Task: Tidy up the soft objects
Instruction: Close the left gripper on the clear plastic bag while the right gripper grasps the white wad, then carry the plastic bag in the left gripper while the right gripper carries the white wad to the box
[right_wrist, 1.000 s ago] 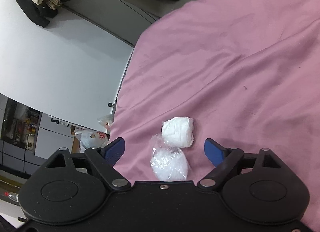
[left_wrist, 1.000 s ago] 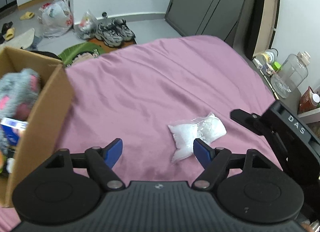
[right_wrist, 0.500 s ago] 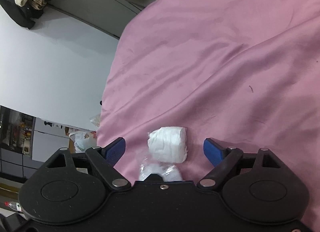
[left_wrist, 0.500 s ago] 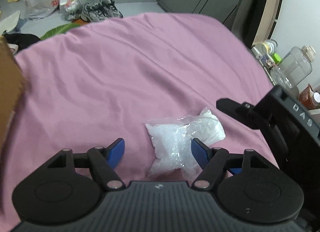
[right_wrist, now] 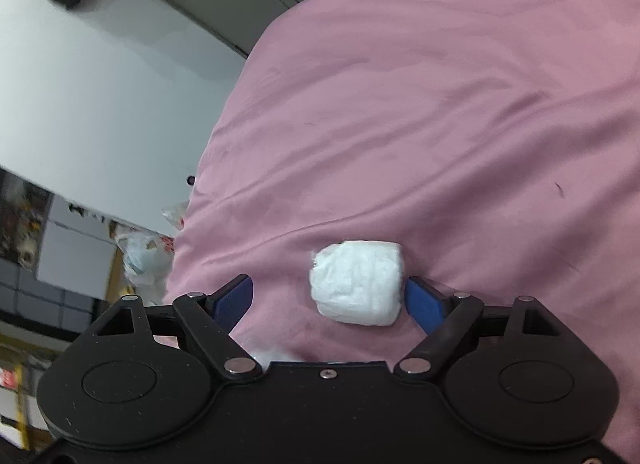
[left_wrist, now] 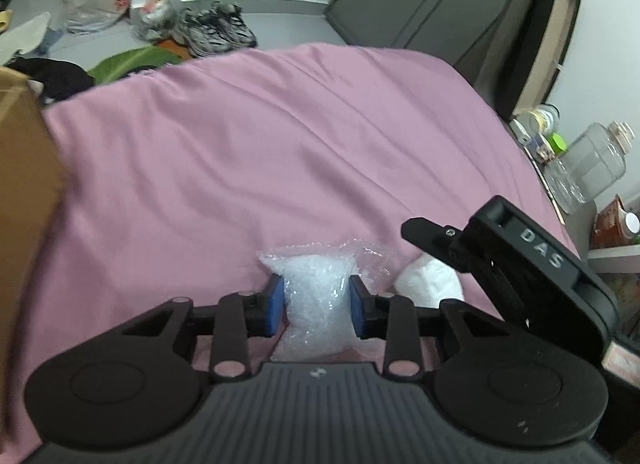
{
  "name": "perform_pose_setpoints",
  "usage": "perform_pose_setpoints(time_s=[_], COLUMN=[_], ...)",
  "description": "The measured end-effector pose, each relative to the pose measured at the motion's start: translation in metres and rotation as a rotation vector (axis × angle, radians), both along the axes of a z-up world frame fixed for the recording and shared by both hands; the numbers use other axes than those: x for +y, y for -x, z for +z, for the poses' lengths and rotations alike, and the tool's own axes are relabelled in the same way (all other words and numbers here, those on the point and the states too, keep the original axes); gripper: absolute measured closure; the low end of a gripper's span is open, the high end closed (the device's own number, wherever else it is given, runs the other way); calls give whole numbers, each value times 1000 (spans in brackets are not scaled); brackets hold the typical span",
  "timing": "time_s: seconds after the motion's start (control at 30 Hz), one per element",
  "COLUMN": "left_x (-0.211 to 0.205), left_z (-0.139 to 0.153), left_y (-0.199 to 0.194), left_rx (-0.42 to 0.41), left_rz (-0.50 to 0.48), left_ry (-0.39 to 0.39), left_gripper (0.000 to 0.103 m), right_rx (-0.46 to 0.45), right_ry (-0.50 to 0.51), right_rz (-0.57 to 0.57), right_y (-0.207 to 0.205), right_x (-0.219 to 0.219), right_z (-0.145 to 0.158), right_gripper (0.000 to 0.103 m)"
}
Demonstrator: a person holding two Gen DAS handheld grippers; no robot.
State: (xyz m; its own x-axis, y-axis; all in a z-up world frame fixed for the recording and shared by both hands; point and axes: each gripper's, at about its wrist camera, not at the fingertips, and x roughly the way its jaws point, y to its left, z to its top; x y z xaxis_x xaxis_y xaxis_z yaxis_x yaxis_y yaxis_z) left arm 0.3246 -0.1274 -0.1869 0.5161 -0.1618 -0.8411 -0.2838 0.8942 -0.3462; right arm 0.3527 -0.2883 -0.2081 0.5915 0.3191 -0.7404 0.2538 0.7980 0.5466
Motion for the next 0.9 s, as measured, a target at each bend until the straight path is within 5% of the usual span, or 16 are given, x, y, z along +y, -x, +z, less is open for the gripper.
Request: perform_pose_setpoints(time_s=[0.13, 0.9], left_x=[17, 95], left_z=[11, 104], left_y=[10, 111], left_rx=[-2, -77], left_rz=[28, 116], left_ry=[-28, -69], left_gripper=[71, 71], right_rx=[5, -78], right_ry=[145, 161], right_rz=[51, 178], right_y=[5, 90], right_x=[16, 42], right_z=[3, 67], right_gripper=[61, 62])
